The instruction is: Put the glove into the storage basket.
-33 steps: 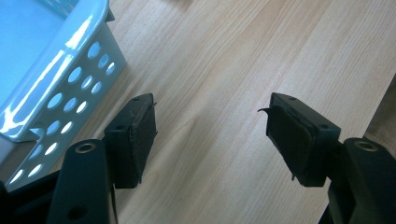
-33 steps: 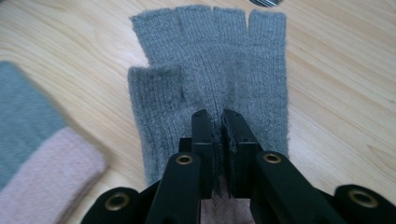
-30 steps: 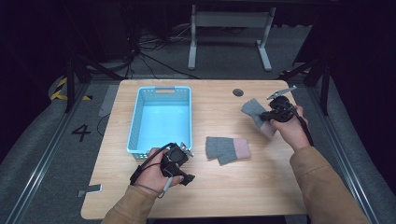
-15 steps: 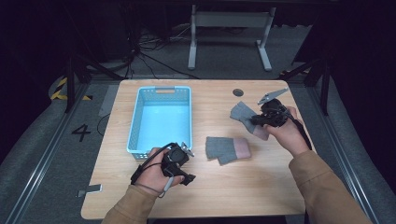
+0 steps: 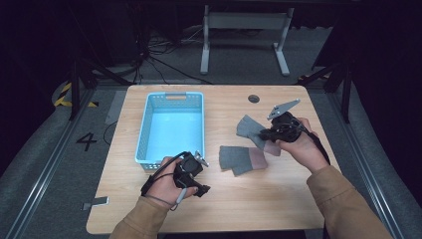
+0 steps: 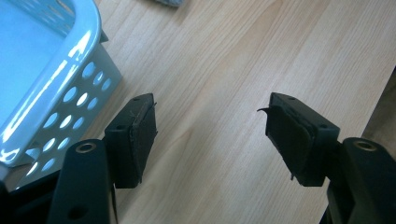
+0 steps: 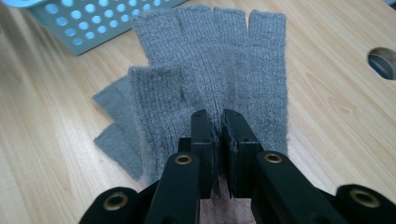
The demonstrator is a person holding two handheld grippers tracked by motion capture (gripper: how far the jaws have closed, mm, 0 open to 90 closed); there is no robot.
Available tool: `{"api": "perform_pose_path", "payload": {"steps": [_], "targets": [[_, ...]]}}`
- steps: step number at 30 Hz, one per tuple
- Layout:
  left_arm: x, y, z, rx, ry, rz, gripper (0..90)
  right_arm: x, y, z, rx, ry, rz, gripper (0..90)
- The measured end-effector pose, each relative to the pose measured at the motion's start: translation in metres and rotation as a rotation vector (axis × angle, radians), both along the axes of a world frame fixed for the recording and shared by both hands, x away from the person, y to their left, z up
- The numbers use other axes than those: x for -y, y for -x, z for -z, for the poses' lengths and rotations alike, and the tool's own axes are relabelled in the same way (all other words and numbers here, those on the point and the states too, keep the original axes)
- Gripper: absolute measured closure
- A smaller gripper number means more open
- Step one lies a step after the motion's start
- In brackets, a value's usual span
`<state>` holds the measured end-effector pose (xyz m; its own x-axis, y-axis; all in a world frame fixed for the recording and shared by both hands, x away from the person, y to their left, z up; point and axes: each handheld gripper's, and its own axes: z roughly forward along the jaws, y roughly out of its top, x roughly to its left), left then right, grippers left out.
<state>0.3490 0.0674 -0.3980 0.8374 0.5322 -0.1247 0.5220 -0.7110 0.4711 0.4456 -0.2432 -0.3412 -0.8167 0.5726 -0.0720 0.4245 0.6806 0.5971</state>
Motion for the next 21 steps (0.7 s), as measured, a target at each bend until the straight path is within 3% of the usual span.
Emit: {"api": "perform_pose_path", "payload": {"steps": [7,12,21], "targets": [[0.001,0.000,0.001,0.003,0.009,0.010,36.3,-0.006,0.006,0.001,-0.002,0.001,-0.042,83.9],[0.001,0.001,0.002,0.044,0.011,0.030,36.1,-0.012,0.009,0.006,0.006,0.009,-0.084,83.5],[0.002,0.000,0.002,0.053,0.029,0.040,37.5,-0.020,0.012,0.016,-0.012,0.009,-0.126,83.6]]}}
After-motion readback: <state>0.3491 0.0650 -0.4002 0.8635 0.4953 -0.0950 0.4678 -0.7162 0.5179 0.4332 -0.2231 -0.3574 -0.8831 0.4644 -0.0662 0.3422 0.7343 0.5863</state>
